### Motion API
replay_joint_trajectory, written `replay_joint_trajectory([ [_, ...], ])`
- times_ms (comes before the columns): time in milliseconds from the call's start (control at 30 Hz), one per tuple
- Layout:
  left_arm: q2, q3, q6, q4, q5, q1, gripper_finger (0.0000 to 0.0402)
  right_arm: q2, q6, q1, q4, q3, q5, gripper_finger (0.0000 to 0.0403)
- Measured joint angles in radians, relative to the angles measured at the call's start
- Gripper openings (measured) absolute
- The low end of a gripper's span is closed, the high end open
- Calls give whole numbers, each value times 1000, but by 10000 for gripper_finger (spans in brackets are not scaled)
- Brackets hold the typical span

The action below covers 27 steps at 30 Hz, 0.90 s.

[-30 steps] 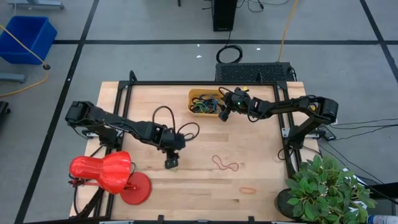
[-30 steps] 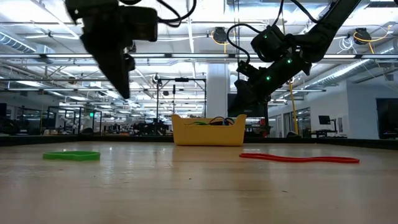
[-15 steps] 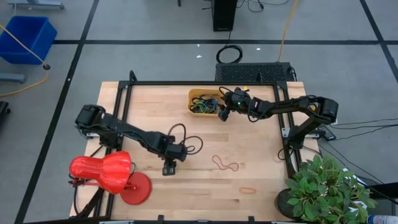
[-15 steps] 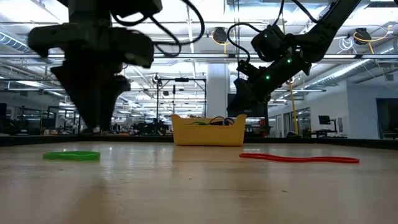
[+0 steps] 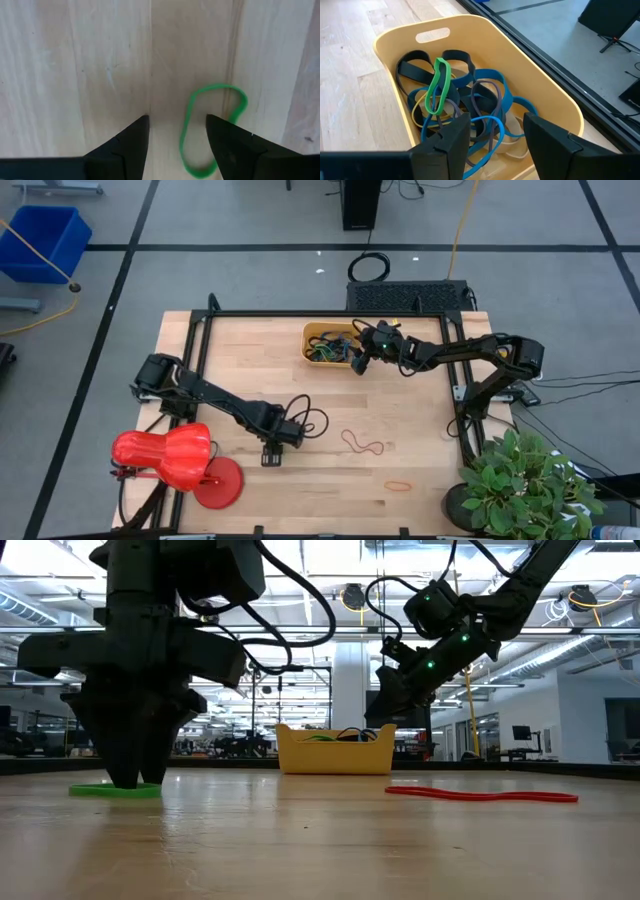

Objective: Pick and place rubber bands into bin
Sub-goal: Put the green rubber band into the yellow bin

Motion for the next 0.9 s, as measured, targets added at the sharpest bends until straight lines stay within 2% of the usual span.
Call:
replay_joint_trajectory([
  [133,12,0,15,-3,5,-2,174,0,0,0,0,0,0,179],
  [500,15,-2,18,12,11,-3,13,0,-1,0,0,0,0,176],
  [733,13,-2,28,13,37,-2,10,0,-3,0,0,0,0,177],
  [900,-49,-10,28,-6,57,8,6,0,13,1,8,0,0,174],
])
